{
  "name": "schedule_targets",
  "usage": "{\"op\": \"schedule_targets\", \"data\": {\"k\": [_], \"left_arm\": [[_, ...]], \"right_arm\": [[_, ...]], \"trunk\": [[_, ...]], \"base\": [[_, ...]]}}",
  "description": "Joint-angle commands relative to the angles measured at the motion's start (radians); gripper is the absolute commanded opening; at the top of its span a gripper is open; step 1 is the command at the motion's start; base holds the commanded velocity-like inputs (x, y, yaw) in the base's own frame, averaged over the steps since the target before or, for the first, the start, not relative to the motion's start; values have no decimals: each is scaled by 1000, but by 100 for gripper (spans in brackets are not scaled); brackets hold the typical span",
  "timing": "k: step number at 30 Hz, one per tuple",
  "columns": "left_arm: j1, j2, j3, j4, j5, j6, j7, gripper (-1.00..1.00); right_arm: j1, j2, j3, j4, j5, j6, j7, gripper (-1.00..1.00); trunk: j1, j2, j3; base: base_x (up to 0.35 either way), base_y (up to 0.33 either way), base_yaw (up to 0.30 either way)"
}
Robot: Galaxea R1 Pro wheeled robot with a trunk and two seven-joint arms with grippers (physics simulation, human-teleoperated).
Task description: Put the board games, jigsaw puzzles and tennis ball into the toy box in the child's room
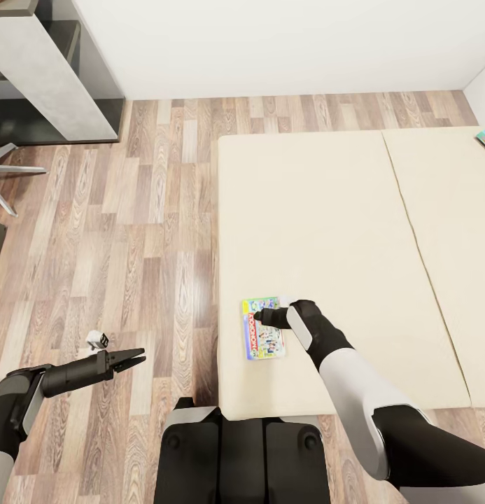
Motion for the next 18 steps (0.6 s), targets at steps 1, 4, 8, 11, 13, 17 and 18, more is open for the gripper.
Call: {"op": "schedule_targets", "data": {"k": [1, 4, 8, 11, 13, 17, 18], "left_arm": [[0, 0, 0, 0, 0, 11, -4, 100], [0, 0, 0, 0, 0, 11, -4, 100], [0, 0, 0, 0, 0, 11, -4, 100], [0, 0, 0, 0, 0, 11, -4, 100], [0, 0, 0, 0, 0, 11, -4, 100], [0, 0, 0, 0, 0, 11, -4, 100], [0, 0, 0, 0, 0, 11, -4, 100]], "right_arm": [[0, 0, 2, -1, -6, 4, -4, 100], [0, 0, 1, -1, -6, 4, -4, 100], [0, 0, -1, -1, -7, 4, -4, 100], [0, 0, -1, -1, -7, 6, -4, 100], [0, 0, -3, 0, -8, 8, -4, 100], [0, 0, -6, 7, -8, 12, -4, 100], [0, 0, -8, 11, -9, 13, -4, 100]], "trunk": [[1, -2, -1], [1, -2, -1], [1, -2, -1], [1, -2, -1], [1, -2, -1], [1, -2, -1], [1, -2, -1]], "base": [[0, 0, 0], [0, 0, 0], [0, 0, 0], [0, 0, 0], [0, 0, 0], [0, 0, 0], [0, 0, 0]]}}
